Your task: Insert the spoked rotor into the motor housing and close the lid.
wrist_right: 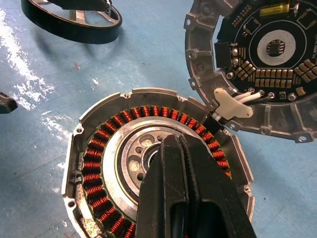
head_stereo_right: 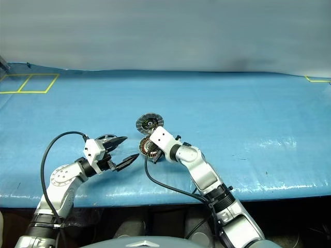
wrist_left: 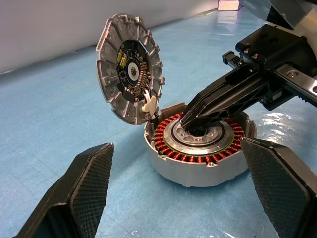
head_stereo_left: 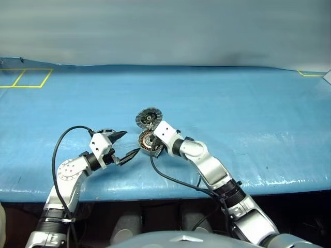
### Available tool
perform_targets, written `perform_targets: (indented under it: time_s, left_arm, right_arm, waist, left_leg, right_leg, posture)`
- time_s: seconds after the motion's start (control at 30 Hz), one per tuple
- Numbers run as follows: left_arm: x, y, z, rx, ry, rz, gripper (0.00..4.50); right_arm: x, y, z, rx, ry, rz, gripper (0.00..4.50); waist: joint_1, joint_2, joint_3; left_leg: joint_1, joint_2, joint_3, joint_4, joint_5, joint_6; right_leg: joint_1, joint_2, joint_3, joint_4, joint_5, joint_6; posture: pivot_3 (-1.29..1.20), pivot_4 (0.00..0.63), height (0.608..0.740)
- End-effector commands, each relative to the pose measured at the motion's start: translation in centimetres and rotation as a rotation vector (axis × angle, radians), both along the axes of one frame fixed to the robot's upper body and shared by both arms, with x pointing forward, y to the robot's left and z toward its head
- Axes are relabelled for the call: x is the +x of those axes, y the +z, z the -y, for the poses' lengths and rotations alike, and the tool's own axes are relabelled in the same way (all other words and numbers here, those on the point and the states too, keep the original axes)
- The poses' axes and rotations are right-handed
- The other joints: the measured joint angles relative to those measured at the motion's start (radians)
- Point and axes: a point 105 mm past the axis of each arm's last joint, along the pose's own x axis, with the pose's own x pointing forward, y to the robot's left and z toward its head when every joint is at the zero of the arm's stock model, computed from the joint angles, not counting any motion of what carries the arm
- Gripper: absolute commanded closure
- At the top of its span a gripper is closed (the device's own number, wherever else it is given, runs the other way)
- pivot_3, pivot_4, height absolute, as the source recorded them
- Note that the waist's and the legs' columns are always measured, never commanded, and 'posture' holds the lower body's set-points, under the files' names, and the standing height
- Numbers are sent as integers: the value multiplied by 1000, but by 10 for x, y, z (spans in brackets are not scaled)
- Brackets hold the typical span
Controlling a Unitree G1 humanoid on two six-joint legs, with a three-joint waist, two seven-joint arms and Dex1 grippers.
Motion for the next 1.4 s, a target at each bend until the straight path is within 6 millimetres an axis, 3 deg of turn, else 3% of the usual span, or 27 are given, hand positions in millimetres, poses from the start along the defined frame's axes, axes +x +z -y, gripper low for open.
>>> perform_targets:
  time_s: [0.03, 0.23, 0.6, 0.77, 1.13, 1.27, 1.4]
  left_arm:
    - [2, 9, 0, 1, -6, 38, 44]
    - [2, 8, 1, -2, -7, 37, 44]
    - [3, 8, 1, -6, -1, 40, 44]
    - [3, 8, 1, -3, -4, 38, 44]
    - [4, 10, -1, 4, -1, 42, 44]
    - [4, 10, 0, 1, -4, 44, 44]
    - [5, 9, 2, -4, -8, 44, 44]
  right_arm:
    - [0, -49, 43, -189, -128, -107, 4447]
    - [7, -39, 46, -221, -137, -39, 4447]
    - [2, -41, 48, -238, -120, -44, 4447]
    - [-9, -58, 44, -265, -95, -89, 4447]
    - [-18, -75, 46, -311, -73, -115, 4447]
    - [-14, -67, 45, -282, -71, -95, 4447]
    - [-12, -47, 32, -152, -51, -92, 4447]
  waist:
    - [3, 0, 0]
    - [14, 1, 1]
    - [19, 1, 1]
    - [20, 1, 2]
    - [20, -1, 1]
    - [20, -1, 0]
    - [20, -1, 1]
  left_leg:
    - [0, 0, 0, 0, 0, 0]
    - [-1, -1, 0, 0, -3, -5]
    - [-2, -2, 0, 0, -2, -3]
    - [-3, -2, 0, -1, -2, -3]
    - [-3, -2, -2, -2, -2, -3]
    - [-3, -2, -3, -2, -2, -3]
    - [-5, -2, -4, -2, -2, -3]
  right_leg:
    - [0, 0, 0, 0, 0, 0]
    - [0, -2, 0, 0, 0, 0]
    - [-1, -8, -3, 0, -2, 3]
    - [-1, -8, -4, -1, -2, 3]
    - [-1, -13, -6, -1, -3, 4]
    - [-1, -13, -7, -1, -3, 4]
    - [-1, -14, -10, -2, -3, 4]
  posture:
    - [0, 150, 740]
    - [0, 150, 740]
    - [0, 150, 740]
    - [0, 150, 740]
    - [0, 150, 740]
    - [0, 150, 740]
    - [0, 150, 740]
